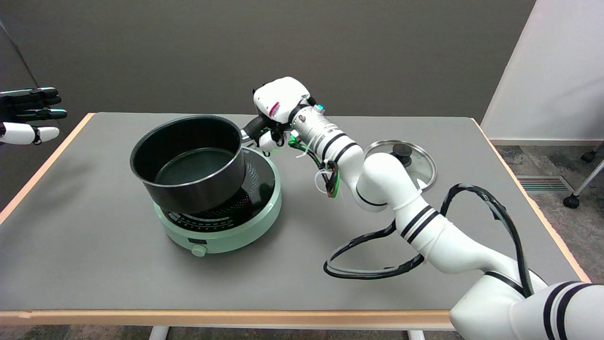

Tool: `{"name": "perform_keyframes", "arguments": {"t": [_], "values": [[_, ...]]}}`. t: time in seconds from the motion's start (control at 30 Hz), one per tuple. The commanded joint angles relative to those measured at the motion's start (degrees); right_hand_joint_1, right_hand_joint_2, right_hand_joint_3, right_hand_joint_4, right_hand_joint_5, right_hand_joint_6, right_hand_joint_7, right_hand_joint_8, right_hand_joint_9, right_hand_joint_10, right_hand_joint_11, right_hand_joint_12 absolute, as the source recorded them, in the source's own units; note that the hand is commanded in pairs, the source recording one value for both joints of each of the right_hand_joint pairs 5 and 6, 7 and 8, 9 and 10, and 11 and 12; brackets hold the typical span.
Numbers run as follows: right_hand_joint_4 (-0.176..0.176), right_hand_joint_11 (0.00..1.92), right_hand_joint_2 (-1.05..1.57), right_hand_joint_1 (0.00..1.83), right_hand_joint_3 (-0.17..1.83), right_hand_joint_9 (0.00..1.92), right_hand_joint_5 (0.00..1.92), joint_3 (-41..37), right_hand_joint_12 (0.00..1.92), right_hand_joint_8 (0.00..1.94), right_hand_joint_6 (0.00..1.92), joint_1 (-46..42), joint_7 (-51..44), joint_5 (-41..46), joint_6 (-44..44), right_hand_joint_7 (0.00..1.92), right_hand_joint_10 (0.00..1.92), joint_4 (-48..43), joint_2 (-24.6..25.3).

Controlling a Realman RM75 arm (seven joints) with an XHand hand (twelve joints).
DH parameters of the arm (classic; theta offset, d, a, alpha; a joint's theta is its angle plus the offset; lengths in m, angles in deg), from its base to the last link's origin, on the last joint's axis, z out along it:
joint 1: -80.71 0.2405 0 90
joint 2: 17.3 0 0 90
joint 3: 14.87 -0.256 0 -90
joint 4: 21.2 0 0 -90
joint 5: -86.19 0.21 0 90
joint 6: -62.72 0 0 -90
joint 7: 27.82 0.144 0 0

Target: Place the soup pot onto the induction stove.

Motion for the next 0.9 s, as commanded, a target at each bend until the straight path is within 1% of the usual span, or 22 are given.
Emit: {"name": "perform_keyframes", "arguments": {"t": [0.03,0.6,0.9], "values": [[-0.028,1.92,0.62,0.89,0.96,1.92,1.92,1.54,1.92,1.92,1.92,1.59,0.00,-0.80,-0.44,1.92,1.92,3.57,1.21],[-0.030,1.92,0.60,0.89,0.97,1.92,1.92,0.69,1.92,1.92,1.92,1.16,0.00,-0.80,-1.00,1.92,1.92,4.61,1.53],[-0.030,1.92,0.60,0.89,0.98,1.92,1.92,-1.14,1.92,1.92,1.92,1.32,0.00,-0.48,-1.00,1.92,1.92,5.59,1.45]]}}
